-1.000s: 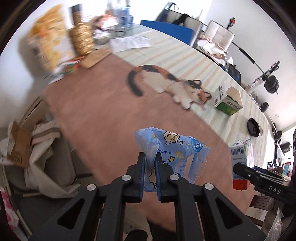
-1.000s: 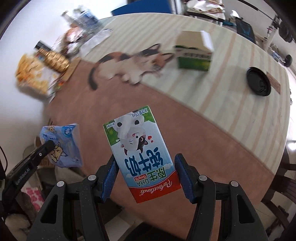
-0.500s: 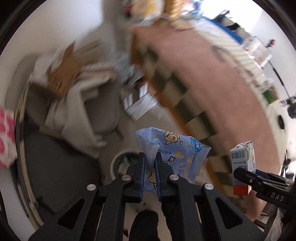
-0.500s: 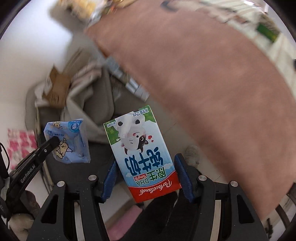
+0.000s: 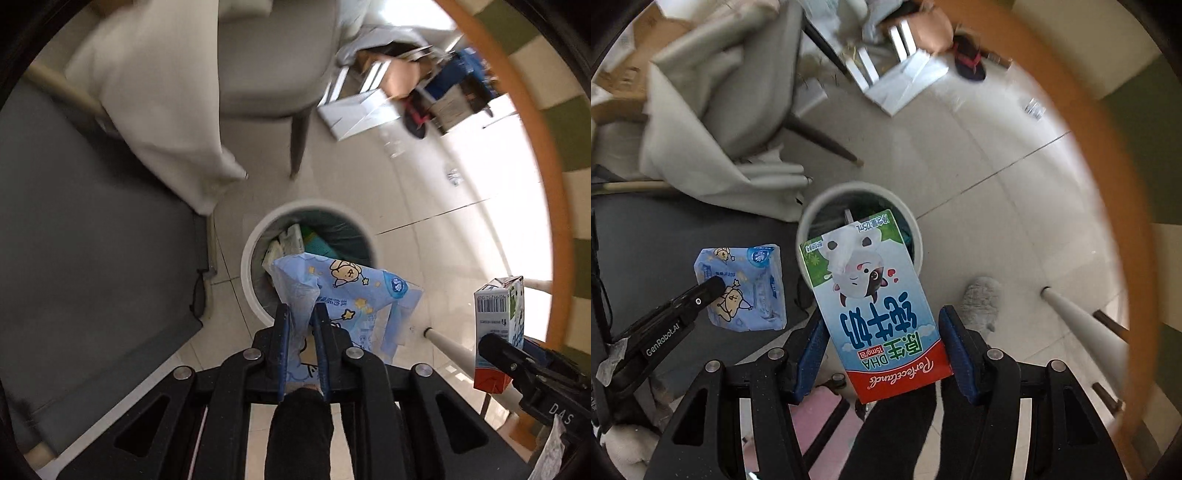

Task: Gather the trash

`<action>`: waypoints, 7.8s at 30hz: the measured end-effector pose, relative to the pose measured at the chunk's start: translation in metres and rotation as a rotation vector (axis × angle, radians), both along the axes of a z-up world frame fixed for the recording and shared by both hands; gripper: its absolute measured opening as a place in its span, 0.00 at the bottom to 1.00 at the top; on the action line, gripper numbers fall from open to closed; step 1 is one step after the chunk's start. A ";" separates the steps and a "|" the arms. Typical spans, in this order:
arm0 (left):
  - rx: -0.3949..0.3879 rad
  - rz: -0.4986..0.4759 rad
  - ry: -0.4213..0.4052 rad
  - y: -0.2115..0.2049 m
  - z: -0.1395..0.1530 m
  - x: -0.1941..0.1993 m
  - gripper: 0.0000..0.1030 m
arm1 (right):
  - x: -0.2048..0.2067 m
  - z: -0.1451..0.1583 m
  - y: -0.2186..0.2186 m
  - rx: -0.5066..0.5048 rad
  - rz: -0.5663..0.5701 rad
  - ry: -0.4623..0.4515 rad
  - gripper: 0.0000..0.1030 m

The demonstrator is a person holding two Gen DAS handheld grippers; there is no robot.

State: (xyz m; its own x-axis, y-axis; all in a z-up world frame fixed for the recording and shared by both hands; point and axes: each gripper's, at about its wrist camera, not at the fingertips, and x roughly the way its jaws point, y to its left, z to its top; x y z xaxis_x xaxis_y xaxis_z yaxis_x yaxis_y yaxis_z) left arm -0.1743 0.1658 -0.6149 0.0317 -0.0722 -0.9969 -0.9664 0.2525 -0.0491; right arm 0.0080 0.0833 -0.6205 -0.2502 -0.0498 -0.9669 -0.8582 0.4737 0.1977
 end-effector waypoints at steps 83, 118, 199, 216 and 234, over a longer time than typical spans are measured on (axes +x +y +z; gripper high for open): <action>0.386 -0.695 -0.167 -0.061 0.388 0.470 1.00 | 0.456 0.353 -0.166 0.178 -0.827 -0.273 1.00; 0.111 -0.934 0.002 -0.096 0.226 0.787 0.82 | 0.694 0.208 -0.173 -0.058 -0.972 -0.312 0.94; 0.020 0.196 0.100 0.008 -0.079 -0.077 1.00 | -0.028 -0.162 0.023 -0.020 0.100 0.082 1.00; 0.062 0.083 0.075 -0.065 0.153 -0.039 1.00 | -0.023 0.130 -0.002 0.058 0.235 -0.128 1.00; 0.230 0.034 -0.187 -0.114 0.423 -0.012 1.00 | 0.012 0.434 -0.052 0.288 0.248 0.013 1.00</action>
State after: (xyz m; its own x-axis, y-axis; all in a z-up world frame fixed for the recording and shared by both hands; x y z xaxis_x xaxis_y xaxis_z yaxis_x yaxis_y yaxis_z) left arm -0.1858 0.0519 -0.1921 0.2151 0.1593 -0.9635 -0.9541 0.2448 -0.1725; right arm 0.0196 0.0309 -0.1865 -0.2772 0.1626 -0.9469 -0.9364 0.1752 0.3042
